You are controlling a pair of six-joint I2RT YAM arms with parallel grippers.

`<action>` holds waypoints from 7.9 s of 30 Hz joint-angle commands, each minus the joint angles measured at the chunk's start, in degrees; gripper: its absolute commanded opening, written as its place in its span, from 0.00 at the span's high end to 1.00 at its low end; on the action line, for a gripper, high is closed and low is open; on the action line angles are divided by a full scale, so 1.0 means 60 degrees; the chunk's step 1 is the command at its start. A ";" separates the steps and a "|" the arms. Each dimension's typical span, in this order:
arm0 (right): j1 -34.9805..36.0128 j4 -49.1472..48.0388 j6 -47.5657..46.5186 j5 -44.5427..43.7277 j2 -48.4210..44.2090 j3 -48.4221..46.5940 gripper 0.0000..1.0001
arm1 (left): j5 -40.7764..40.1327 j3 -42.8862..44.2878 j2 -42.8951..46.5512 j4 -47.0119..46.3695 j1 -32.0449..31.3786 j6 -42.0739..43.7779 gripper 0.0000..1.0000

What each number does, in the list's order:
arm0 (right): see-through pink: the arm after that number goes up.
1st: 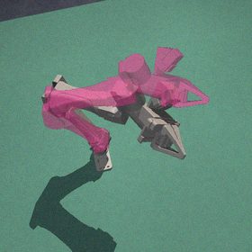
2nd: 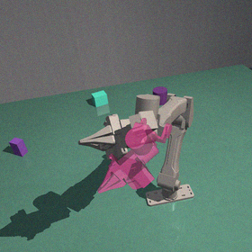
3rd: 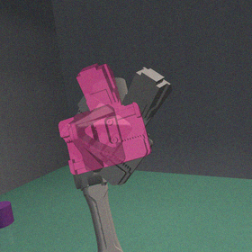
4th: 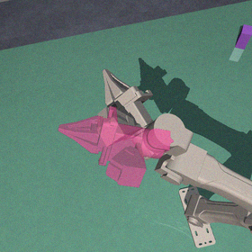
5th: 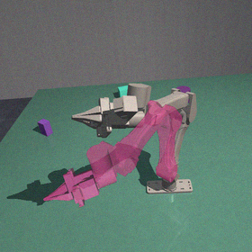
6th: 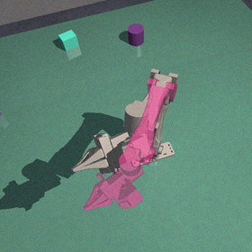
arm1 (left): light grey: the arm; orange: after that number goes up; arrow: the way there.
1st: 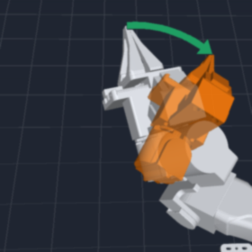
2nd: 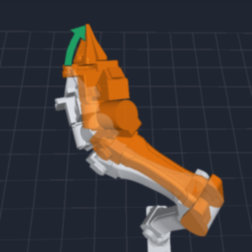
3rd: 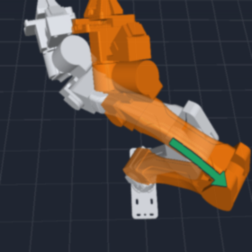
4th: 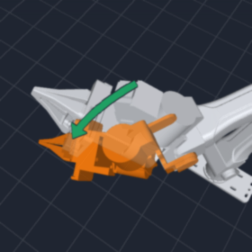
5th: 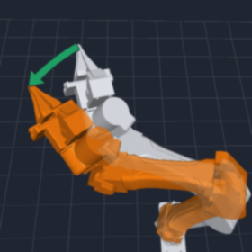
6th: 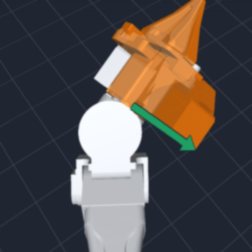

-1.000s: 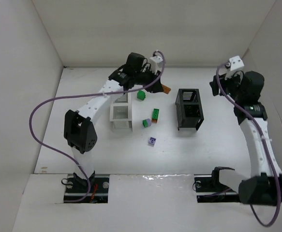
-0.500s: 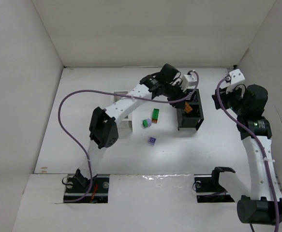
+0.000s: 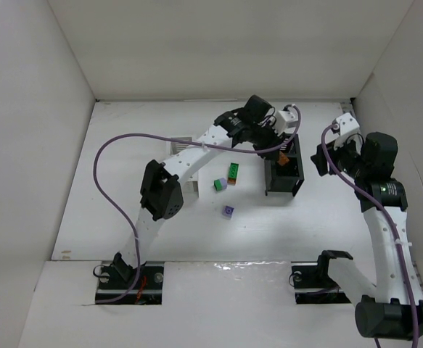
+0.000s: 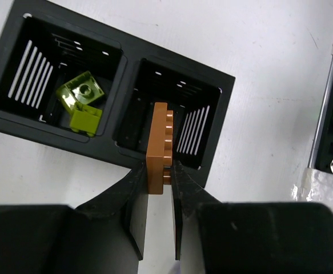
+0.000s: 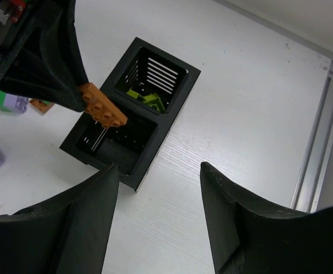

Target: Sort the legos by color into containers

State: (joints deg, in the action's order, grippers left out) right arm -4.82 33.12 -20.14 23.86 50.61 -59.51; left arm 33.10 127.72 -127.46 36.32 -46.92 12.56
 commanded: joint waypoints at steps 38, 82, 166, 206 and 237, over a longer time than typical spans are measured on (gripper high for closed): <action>-0.0017 -0.1785 0.0823 0.0946 0.0779 0.0704 0.30 | -0.4198 -0.3313 0.1659 -0.0838 0.1506 -0.4156 0.55; -0.0017 -0.1785 0.0544 0.0858 0.1043 0.0879 0.29 | -0.6089 -0.2918 -0.0202 0.0188 0.0671 -0.5814 0.57; 0.1448 0.3180 -0.1331 1.1478 0.8601 -0.6371 0.25 | 0.5572 -0.5701 0.1702 -1.4314 0.2619 -1.2156 1.00; 0.0261 0.4323 -0.2429 1.1085 0.7709 -0.4980 1.00 | 0.5352 -0.5833 0.2083 -1.4506 0.3366 -1.2379 1.00; 0.1199 -0.1390 0.0339 0.1854 0.3635 -0.0849 1.00 | 0.0592 -0.4866 0.4163 -0.5584 0.3630 -0.4833 1.00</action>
State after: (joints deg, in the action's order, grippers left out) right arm 1.28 29.93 -19.64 38.17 73.01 -64.64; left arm 40.23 96.75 -108.05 1.32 -25.39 -20.45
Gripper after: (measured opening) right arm 0.426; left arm 0.302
